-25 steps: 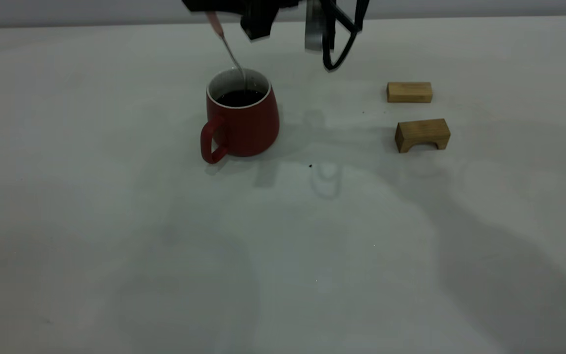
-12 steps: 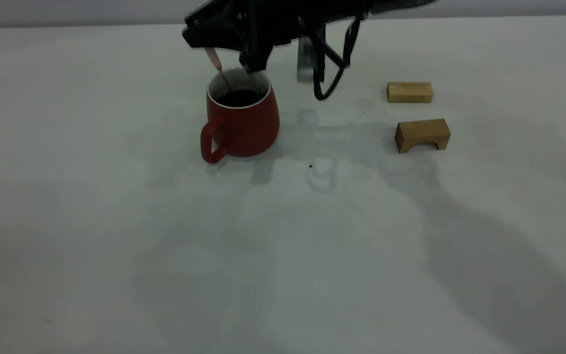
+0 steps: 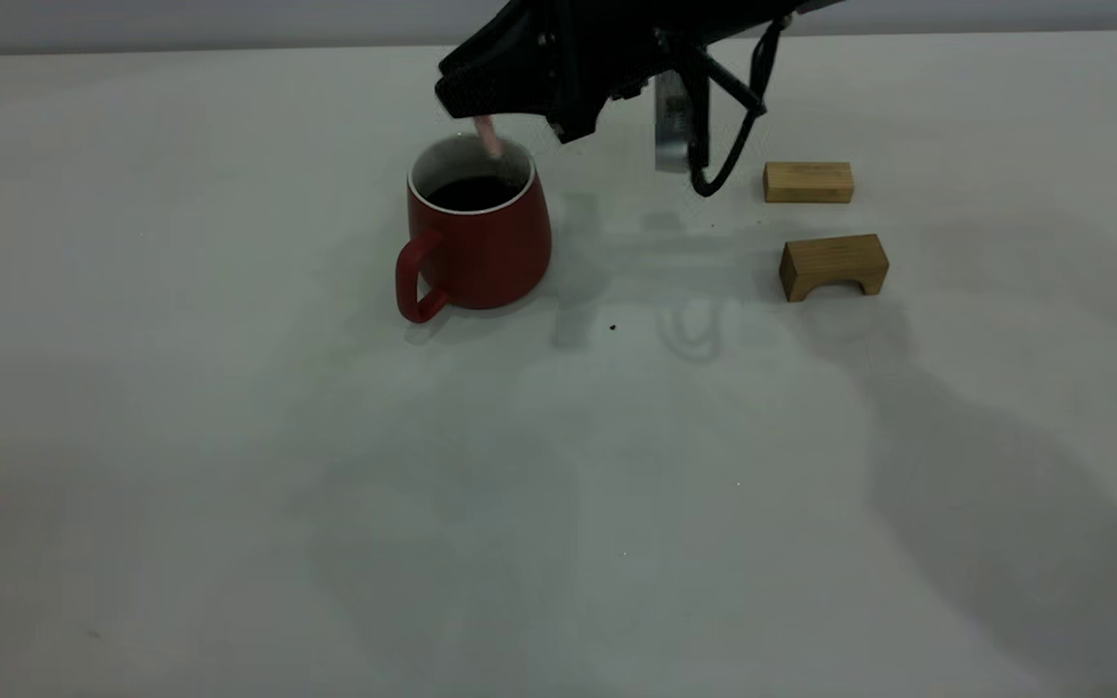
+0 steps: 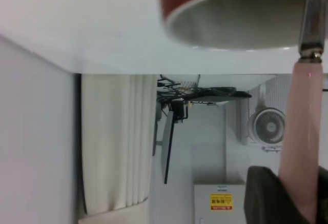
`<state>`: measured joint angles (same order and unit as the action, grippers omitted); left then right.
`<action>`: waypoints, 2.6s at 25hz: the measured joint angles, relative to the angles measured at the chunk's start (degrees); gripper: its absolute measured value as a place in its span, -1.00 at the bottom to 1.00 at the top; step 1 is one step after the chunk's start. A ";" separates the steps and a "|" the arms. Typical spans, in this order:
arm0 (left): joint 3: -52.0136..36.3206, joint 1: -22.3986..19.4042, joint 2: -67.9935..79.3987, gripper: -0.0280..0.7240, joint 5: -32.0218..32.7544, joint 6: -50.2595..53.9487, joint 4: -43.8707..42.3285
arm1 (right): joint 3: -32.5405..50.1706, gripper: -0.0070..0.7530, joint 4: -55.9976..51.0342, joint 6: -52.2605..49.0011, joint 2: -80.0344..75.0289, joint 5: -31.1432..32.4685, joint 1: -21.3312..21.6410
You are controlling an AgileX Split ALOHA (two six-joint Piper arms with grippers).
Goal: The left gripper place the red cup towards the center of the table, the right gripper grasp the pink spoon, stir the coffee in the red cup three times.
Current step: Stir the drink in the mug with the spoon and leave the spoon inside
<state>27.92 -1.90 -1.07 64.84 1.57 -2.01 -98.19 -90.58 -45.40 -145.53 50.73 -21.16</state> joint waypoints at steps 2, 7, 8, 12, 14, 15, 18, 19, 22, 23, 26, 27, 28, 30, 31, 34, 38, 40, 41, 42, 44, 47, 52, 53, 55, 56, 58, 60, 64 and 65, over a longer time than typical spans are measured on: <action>0.00 0.00 0.00 0.60 0.00 0.00 0.00 | 0.00 -0.60 -1.51 1.90 0.00 0.00 -1.25; 0.00 0.00 0.00 0.60 0.00 0.00 0.00 | -0.05 -0.60 -9.09 17.13 -0.62 0.76 -2.50; 0.00 0.00 0.00 0.60 0.00 0.00 0.00 | -0.05 -0.60 -9.49 20.10 -0.90 0.76 -2.44; 0.00 0.00 0.00 0.60 0.00 0.00 0.00 | -0.05 -0.60 -8.59 23.68 -1.67 0.70 -1.22; 0.00 0.00 0.00 0.60 0.00 0.00 0.00 | -0.05 -0.60 -6.49 22.40 -1.67 0.62 -0.36; 0.00 0.00 0.00 0.60 0.00 0.00 0.00 | -0.05 -0.60 -5.13 20.50 -1.67 0.68 0.07; 0.00 0.00 0.00 0.60 0.00 -0.05 0.00 | -0.05 -0.60 -1.75 12.30 -1.67 1.12 0.83; 0.00 0.00 0.00 0.60 0.00 -0.05 0.00 | -0.11 -0.60 -1.01 9.25 -1.61 1.12 0.83; 0.00 0.00 0.00 0.60 0.00 -0.05 0.00 | -0.11 -0.60 -1.06 3.93 -1.58 1.18 -0.20; 0.00 0.00 0.00 0.60 0.00 -0.05 0.00 | -0.11 -0.60 -1.21 3.79 -1.58 1.18 -0.80; 0.00 0.00 0.00 0.60 0.00 -0.05 0.00 | -0.11 -0.60 -2.90 7.16 -1.63 1.12 -2.41; 0.00 0.00 0.00 0.60 0.00 -0.05 0.00 | -0.11 -0.60 -3.49 9.73 -1.63 1.12 -2.82; 0.00 0.00 0.00 0.60 0.00 -0.05 0.00 | -0.11 -0.60 -4.38 12.23 -1.63 1.20 -2.96; 0.00 0.00 0.00 0.60 0.00 -0.05 0.00 | -0.11 -0.60 -5.97 19.07 -1.63 1.30 -2.97; 0.00 0.00 0.00 0.60 0.00 -0.05 0.00 | -0.11 -0.60 -6.23 22.00 -1.63 1.30 -2.90; 0.00 0.00 0.00 0.60 0.00 -0.05 0.00 | -0.11 -0.60 -6.10 30.20 -1.63 1.30 -2.09; 0.00 0.00 0.00 0.60 0.00 -0.05 0.00 | -0.11 -0.60 -2.90 30.31 -1.63 2.48 -0.53; 0.00 0.00 0.00 0.60 0.00 -0.05 0.00 | -0.11 -0.60 -1.49 27.14 -1.63 2.49 -0.06; 0.00 0.00 0.00 0.60 0.00 -0.05 0.00 | -0.11 -0.60 -0.84 24.71 -1.63 2.38 0.06; 0.00 0.00 0.00 0.60 0.00 -0.05 0.00 | -0.11 -0.60 -0.43 22.43 -1.63 2.26 0.06; 0.00 0.00 0.00 0.60 0.00 -0.05 0.00 | -0.11 -0.60 -0.07 17.09 -1.63 2.32 -0.06; 0.00 0.00 0.00 0.60 0.00 -0.05 0.00 | -0.11 -0.60 -0.07 12.44 -1.63 2.55 -0.24; 0.00 0.00 0.00 0.60 0.00 -0.05 0.00 | -0.11 -0.60 0.07 11.01 -1.63 2.55 -0.58; 0.00 0.00 0.00 0.60 0.00 -0.05 0.00 | -0.11 -0.60 0.07 11.01 -1.63 2.55 -0.58; 0.00 0.00 0.00 0.60 0.00 -0.05 0.00 | -0.11 -0.60 0.07 10.97 -1.63 2.55 -0.58; 0.00 0.00 0.00 0.60 0.00 -0.05 0.00 | -0.11 -0.60 0.07 10.97 -1.63 2.55 -0.58; 0.00 0.00 0.00 0.60 0.00 -0.05 0.00 | -0.11 -0.59 0.07 10.97 -1.63 2.58 -0.58; 0.00 0.00 0.00 0.60 0.00 -0.05 0.00 | -0.11 -0.52 0.07 10.97 -1.63 3.14 -0.58; 0.00 0.00 0.00 0.60 0.00 -0.05 0.00 | -0.11 -0.11 0.75 10.94 -1.63 5.69 -0.58; 0.00 0.00 0.00 0.60 0.00 -0.05 0.00 | -0.11 0.02 1.46 10.90 -1.63 6.33 -0.58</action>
<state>27.92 -1.90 -1.07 64.84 1.52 -2.01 -98.29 -89.12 -34.50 -147.17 57.07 -21.74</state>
